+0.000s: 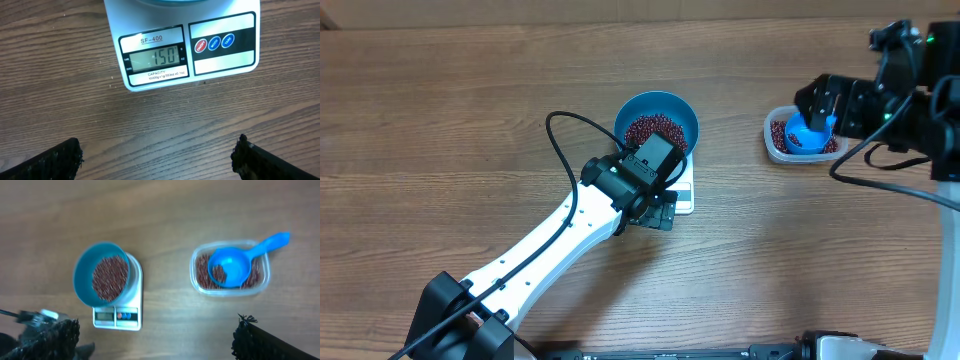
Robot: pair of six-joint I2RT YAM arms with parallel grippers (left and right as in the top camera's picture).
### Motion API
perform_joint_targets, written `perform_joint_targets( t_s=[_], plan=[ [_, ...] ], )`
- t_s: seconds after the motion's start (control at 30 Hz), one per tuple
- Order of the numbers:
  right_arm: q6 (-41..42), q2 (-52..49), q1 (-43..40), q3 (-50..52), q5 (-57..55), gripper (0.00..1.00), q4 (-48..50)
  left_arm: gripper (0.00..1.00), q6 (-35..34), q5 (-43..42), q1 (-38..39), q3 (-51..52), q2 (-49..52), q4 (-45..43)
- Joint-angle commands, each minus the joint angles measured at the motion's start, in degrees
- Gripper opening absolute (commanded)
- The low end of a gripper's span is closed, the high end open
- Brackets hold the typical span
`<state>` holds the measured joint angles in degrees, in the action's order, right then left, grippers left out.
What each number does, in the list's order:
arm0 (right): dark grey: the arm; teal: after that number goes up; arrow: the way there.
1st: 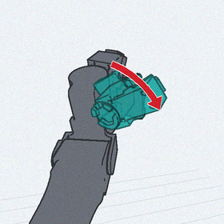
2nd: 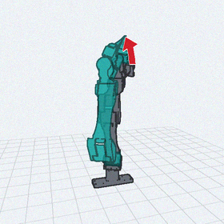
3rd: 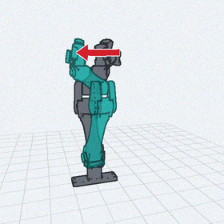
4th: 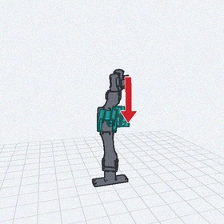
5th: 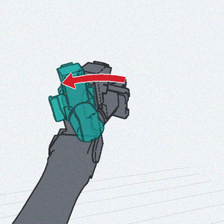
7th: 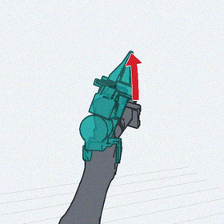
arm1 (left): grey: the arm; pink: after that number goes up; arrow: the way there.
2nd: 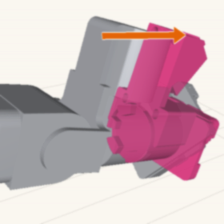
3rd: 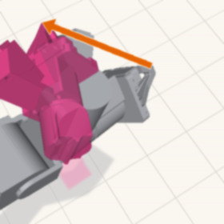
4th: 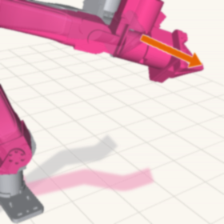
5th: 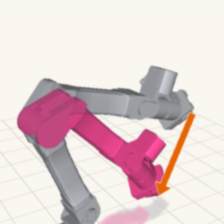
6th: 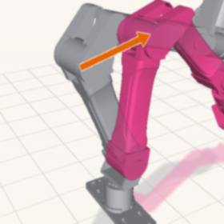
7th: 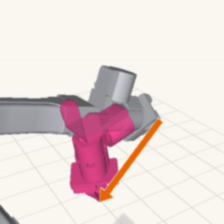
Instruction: Scoop item into bowl and weigh 150g on scale
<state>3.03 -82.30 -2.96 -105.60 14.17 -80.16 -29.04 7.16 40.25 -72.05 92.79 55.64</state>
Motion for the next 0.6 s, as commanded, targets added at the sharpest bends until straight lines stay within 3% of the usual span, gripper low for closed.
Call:
perform_joint_targets(
  t_s=[0.0, 0.5, 0.57],
  plan=[
    [0.3, 0.4, 0.7, 4.5, -0.2, 1.0, 0.1, 1.0, -1.0, 0.7, -0.1, -1.0, -0.9, -0.2],
    [-0.2, 0.6, 6.0, 21.0, -0.7, 1.0, 0.6, 1.0, -1.0, 0.7, -0.1, -1.0, -0.9, -0.2],
    [-0.5, 0.8, 7.4, 24.7, -4.2, 1.0, 4.5, 1.0, -1.0, 0.7, -0.1, -1.0, -0.9, -0.2]
  ],
)
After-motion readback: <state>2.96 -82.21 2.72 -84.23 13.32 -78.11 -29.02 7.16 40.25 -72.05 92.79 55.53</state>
